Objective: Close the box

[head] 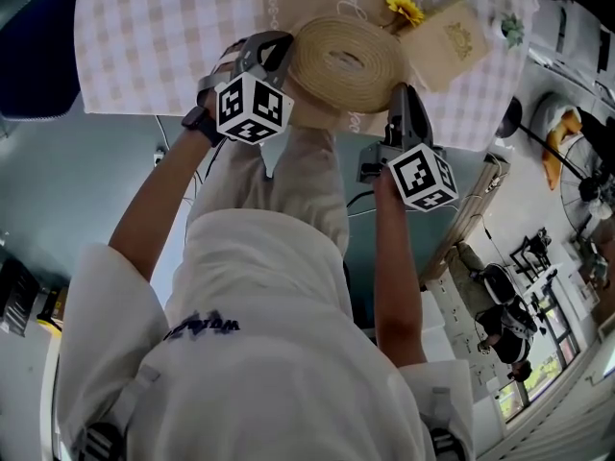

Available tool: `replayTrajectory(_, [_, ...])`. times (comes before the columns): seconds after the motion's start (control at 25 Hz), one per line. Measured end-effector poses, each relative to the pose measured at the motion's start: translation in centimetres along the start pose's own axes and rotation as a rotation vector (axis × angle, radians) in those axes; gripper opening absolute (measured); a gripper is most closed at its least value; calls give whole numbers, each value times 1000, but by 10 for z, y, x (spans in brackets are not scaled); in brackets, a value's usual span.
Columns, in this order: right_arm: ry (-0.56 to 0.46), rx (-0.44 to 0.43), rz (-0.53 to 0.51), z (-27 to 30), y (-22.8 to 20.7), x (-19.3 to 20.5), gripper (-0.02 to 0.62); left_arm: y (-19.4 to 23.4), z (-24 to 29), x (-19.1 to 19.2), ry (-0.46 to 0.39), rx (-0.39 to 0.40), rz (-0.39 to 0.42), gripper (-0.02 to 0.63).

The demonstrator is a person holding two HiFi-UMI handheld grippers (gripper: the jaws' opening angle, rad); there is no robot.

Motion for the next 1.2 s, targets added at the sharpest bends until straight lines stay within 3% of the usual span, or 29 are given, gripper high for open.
replayTrajectory(0.88, [37, 38, -29, 3, -15, 17, 71, -4, -2, -2, 8, 5, 20, 2])
replayTrajectory(1.04, [48, 46, -56, 6, -16, 17, 71, -19, -1, -11, -9, 69, 49, 2])
replayTrajectory(1.2, [64, 58, -68, 8, -20, 21, 72, -34, 2, -16, -14, 79, 81, 2])
Point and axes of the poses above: the fingertips, and each gripper's own axes: z forward along the fingers, y to its left, x out of its underside, the point moved 4 cm from there along -z, backward along the fingers, and after that the axes turned 6 degrees about -x, right-handed, at the moved point
